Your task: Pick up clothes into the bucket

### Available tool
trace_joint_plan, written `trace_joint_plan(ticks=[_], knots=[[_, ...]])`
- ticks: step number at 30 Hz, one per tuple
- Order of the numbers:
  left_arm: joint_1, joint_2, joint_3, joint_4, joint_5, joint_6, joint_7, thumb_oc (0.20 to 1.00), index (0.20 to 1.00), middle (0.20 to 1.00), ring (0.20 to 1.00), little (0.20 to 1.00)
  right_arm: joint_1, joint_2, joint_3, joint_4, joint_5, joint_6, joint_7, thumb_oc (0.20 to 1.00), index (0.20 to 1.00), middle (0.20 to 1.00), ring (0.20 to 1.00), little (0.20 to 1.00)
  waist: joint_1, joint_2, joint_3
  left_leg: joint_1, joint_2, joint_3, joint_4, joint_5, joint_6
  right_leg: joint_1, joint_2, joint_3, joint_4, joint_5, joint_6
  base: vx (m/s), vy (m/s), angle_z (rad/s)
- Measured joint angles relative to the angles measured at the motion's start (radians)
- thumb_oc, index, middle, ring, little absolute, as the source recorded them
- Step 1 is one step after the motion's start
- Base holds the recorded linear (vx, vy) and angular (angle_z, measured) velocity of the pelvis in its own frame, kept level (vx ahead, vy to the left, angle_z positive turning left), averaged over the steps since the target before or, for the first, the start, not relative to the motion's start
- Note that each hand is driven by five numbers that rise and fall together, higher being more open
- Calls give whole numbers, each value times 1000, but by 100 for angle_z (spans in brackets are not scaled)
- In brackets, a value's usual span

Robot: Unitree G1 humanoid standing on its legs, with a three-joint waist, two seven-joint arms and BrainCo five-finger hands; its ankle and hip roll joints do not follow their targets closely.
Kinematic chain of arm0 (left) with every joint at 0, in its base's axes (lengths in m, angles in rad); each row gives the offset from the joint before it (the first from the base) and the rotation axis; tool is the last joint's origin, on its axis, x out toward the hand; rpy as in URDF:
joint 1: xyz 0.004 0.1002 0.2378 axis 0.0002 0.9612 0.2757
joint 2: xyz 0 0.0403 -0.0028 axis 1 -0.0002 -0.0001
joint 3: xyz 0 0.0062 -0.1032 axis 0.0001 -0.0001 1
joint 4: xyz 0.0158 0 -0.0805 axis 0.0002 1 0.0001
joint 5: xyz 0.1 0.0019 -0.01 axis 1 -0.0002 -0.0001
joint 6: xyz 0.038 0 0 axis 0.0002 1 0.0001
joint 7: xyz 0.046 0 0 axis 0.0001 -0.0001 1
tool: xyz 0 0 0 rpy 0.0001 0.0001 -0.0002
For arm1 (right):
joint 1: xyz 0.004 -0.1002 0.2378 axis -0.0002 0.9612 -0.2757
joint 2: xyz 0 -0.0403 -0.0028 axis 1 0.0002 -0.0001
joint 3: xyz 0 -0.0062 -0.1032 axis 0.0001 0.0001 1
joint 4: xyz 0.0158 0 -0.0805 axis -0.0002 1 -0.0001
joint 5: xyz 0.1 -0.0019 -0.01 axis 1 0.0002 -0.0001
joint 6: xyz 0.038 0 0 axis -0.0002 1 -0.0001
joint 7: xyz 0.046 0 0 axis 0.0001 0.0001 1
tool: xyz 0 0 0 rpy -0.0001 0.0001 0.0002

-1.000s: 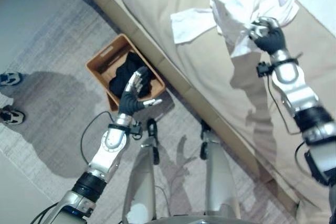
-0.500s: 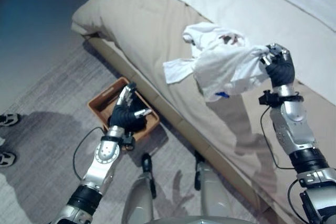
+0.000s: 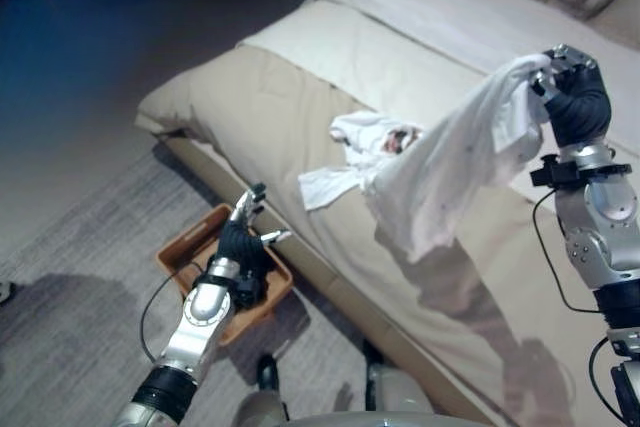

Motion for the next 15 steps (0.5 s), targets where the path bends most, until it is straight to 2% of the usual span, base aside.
trace_joint_plan(ticks=[5,6,8,15], knots=[[-43,2,-31,-28,-4,18,-25,1000,1000,1000,1000,1000,-106,-45,65,-39,18,14,31,200,200,200,200,200,-13,-17,-52,73,5,27,-37,3,-4,56,10,18,-34,6,4,53,1,-13],[-67,-1,-45,-31,-8,21,-28,1000,1000,1000,1000,1000,-113,-49,72,-46,27,14,32,200,200,200,200,200,-27,-21,-71,80,5,31,-42,3,-5,61,11,20,-38,6,4,69,-3,-7],[-95,-3,-55,-49,-29,28,-35,1000,1000,1000,1000,1000,-155,-71,122,-45,37,22,33,200,200,200,200,200,-35,-21,-75,102,5,38,-56,5,-7,76,12,24,-44,8,7,42,-2,-7],[-294,-48,-195,-64,-139,56,-87,1000,1000,1000,1000,1000,-223,-89,240,-45,76,45,52,200,200,200,200,200,-51,-25,-134,158,8,59,-85,6,-7,119,21,40,-71,12,11,28,1,-9]])
